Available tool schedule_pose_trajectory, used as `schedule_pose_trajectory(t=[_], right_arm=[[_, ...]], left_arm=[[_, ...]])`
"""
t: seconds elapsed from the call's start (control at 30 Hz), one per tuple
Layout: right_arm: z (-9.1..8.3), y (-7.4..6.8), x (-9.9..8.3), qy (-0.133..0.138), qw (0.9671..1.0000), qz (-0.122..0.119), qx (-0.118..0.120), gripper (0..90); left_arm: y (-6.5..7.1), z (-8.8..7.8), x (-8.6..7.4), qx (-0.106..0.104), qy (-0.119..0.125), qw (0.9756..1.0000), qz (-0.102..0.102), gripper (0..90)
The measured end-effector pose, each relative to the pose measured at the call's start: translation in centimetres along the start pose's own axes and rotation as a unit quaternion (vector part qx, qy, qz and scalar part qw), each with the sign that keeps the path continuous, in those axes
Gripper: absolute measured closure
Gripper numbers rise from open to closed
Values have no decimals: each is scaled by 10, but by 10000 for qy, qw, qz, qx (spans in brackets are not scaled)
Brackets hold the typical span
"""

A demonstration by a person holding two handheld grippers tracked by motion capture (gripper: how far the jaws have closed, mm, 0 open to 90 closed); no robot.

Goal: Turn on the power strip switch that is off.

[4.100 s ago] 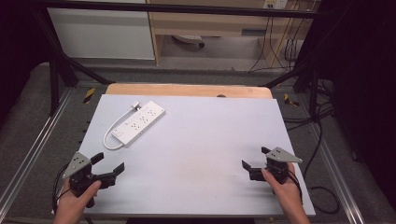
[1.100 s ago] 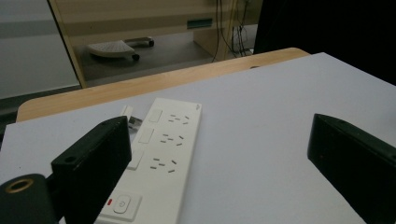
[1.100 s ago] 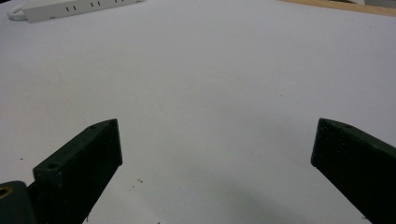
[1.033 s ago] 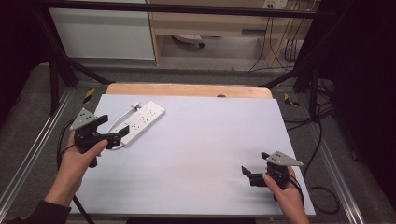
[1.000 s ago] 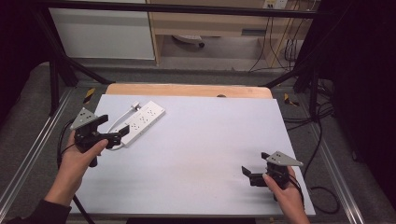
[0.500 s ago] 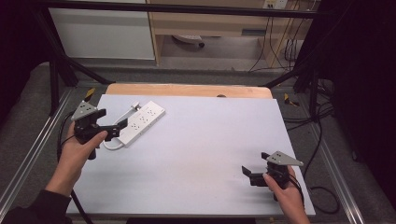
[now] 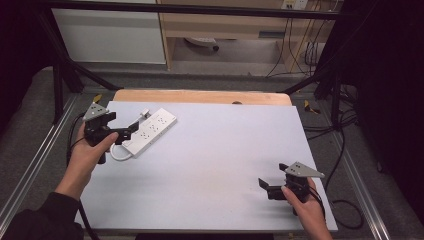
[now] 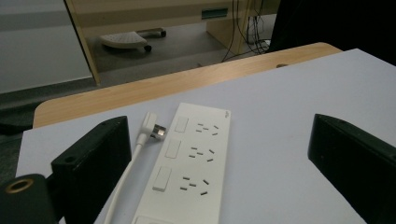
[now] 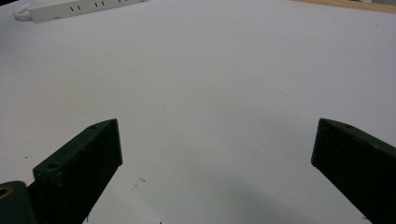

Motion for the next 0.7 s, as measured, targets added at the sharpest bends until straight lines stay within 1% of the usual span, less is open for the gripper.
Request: schedule_pose_trajectory(t=[0.23, 0.47, 0.5, 0.53, 0.7], right_arm=[[0, 0, 0, -1, 10000, 24, 10, 23], [0, 0, 0, -6, 10000, 2, 18, 24], [0, -1, -1, -12, 10000, -11, 20, 24], [1, -2, -4, -90, 9999, -107, 49, 23], [2, -6, -4, -115, 9999, -63, 113, 25]], left_arm=[[-7, 5, -1, 66, -28, 10000, -35, 63], [-12, 11, -2, 111, 15, 9999, -88, 65], [-13, 12, -2, 116, 24, 9999, -93, 65], [-13, 13, -2, 120, 31, 9999, -97, 66], [-17, 18, -2, 155, 44, 9998, -101, 67]])
Point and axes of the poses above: each handheld gripper's, and its own axes: z roughly forward along the jaws, x roughly out of its top, y roughly to its right, the point moved 9 cm from there along z, roughly forward along the jaws, and after that the axes turned 10 degrees about -x, right-handed, at the moved point
